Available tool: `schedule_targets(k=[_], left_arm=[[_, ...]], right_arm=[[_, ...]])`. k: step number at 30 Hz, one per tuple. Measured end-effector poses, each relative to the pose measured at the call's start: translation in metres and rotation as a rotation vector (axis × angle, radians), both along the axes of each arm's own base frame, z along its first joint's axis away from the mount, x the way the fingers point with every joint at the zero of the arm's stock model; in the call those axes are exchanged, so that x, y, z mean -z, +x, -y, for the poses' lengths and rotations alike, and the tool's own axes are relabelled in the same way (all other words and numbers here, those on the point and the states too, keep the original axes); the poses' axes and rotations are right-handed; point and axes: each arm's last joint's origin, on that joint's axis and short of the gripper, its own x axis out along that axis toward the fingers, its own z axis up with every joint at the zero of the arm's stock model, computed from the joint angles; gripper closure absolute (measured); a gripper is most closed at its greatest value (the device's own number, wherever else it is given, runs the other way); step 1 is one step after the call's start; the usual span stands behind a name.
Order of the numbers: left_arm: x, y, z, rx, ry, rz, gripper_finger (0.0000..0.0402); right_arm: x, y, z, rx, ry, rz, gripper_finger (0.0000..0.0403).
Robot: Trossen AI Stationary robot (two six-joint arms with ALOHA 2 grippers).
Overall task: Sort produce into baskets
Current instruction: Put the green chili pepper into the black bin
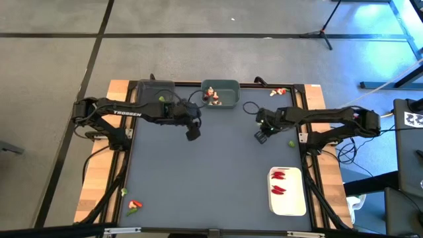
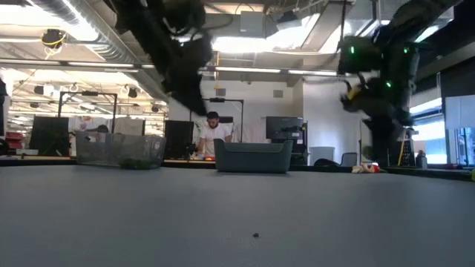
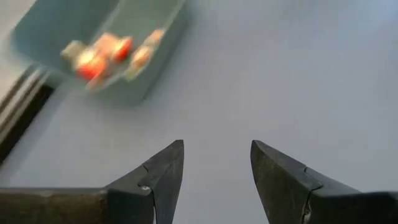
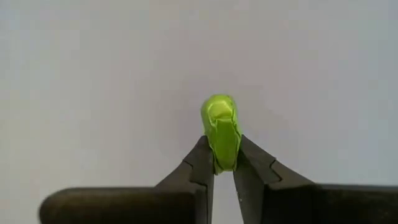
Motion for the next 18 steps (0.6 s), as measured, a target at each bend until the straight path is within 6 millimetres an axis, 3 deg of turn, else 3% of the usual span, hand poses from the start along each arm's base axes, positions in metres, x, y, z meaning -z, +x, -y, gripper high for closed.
schedule_targets(k=[4, 10, 18], left_arm=[[-0.010, 0.014, 0.008, 0.141, -0.033, 0.163, 0.0219], [-0.022, 0.024, 0.016, 0.218, -0.020, 0.308, 0.0219], [-0.032, 0.031, 0.031, 0.339, -0.059, 0.440, 0.0219]], right_arm=[[-0.009, 0.025, -0.017, -0.191, -0.072, 0.216, 0.0360], [-0.025, 0.058, -0.042, -0.440, -0.215, 0.526, 0.0359], [-0.033, 0.067, -0.055, -0.529, -0.264, 0.633, 0.0359]])
